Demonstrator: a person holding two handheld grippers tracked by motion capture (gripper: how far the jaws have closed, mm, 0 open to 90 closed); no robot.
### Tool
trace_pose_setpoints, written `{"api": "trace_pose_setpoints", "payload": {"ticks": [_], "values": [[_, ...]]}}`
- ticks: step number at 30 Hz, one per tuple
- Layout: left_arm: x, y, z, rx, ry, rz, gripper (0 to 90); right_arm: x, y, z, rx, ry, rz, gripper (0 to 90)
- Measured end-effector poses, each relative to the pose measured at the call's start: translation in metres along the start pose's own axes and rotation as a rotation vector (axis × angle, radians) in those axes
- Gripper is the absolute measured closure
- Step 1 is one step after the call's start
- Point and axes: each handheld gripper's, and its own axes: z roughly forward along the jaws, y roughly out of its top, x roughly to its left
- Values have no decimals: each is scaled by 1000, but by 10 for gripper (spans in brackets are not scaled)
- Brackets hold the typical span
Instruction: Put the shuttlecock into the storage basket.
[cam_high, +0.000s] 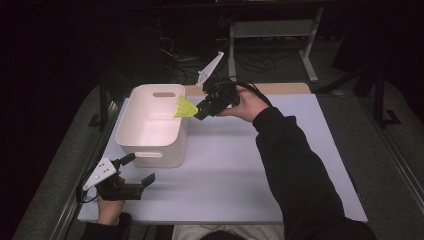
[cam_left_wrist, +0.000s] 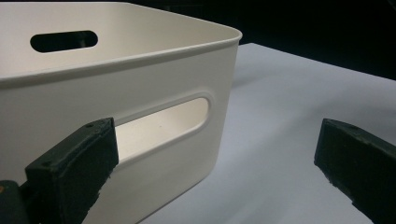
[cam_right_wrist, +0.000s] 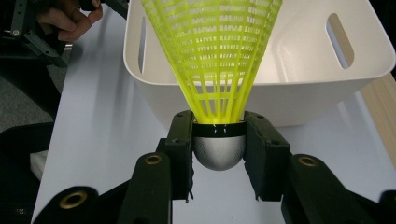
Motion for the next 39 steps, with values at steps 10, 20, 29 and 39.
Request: {"api": "trace_pose_setpoints", "payload": {"ticks": [10,20,29,39], "values": [[0,0,0,3,1,2,0,3,16,10,3,11,-21,634],[0,0,0,3,2,2,0,7,31,21,15,25,-47,634],[0,0,0,1,0,2,0,11,42,32,19,45,-62,633],[0,0,0,4,-1,0,0,12,50,43,10,65,-58,633]]}}
